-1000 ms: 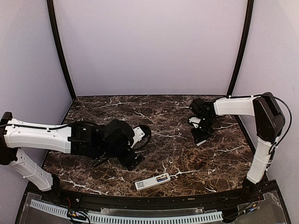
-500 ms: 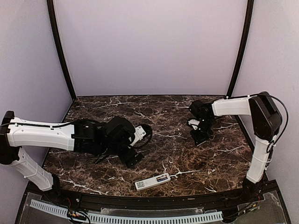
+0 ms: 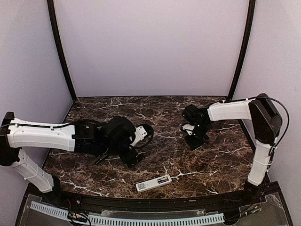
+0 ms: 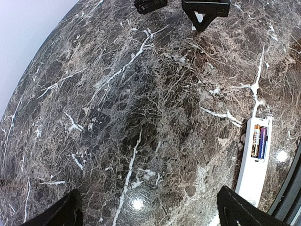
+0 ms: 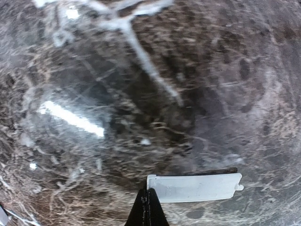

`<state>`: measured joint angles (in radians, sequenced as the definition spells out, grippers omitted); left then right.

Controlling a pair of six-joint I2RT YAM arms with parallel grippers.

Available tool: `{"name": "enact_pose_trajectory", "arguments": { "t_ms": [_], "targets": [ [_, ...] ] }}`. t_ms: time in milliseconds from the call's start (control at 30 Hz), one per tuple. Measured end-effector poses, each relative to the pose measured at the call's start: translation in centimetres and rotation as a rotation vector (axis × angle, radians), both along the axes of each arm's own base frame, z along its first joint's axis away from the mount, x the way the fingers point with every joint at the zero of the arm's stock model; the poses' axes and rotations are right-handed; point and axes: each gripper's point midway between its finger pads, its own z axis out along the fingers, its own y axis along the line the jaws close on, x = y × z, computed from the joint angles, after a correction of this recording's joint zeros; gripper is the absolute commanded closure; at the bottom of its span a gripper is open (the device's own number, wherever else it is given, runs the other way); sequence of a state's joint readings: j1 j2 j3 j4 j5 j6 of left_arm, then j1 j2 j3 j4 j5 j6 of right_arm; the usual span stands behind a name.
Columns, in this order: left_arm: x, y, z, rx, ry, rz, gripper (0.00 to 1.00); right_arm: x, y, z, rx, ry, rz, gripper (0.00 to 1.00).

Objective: Load the batteries into the remote control
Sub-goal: Move the right arm with the battery cover to the center of the board.

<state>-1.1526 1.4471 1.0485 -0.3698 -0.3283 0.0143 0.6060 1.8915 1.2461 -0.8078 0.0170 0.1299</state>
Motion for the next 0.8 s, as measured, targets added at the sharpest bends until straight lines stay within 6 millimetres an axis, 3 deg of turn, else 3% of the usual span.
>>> {"name": "enact_pose_trajectory", "arguments": {
  "t_ms": [167,367,433,500,567,800],
  "targets": [
    [0.1,0.0,0.0,-0.003,0.000,0.001,0.01,-2.8,3.1,0.3,0.087,0.065,0.050,1.00],
    [0.0,0.3,-0.1,-0.004,-0.001,0.003,0.01,-5.0,6.0,2.5,0.197,0.087,0.092,1.00],
    [0.0,0.5,-0.1,-0.004,-0.001,0.003,0.01,-5.1,6.1,3.1,0.205,0.078,0.086,0.97],
    [0.0,0.5,0.0,-0.007,-0.002,0.003,0.01,-5.1,6.0,3.2,0.191,0.070,0.077,0.81],
    [-0.1,0.6,0.1,-0.011,-0.004,0.003,0.01,-5.0,5.5,3.1,0.156,0.054,0.062,0.73],
    [-0.1,1.0,0.0,-0.015,-0.005,0.007,0.01,-4.8,4.5,2.7,0.007,-0.018,0.074,0.71]
  ]
}}
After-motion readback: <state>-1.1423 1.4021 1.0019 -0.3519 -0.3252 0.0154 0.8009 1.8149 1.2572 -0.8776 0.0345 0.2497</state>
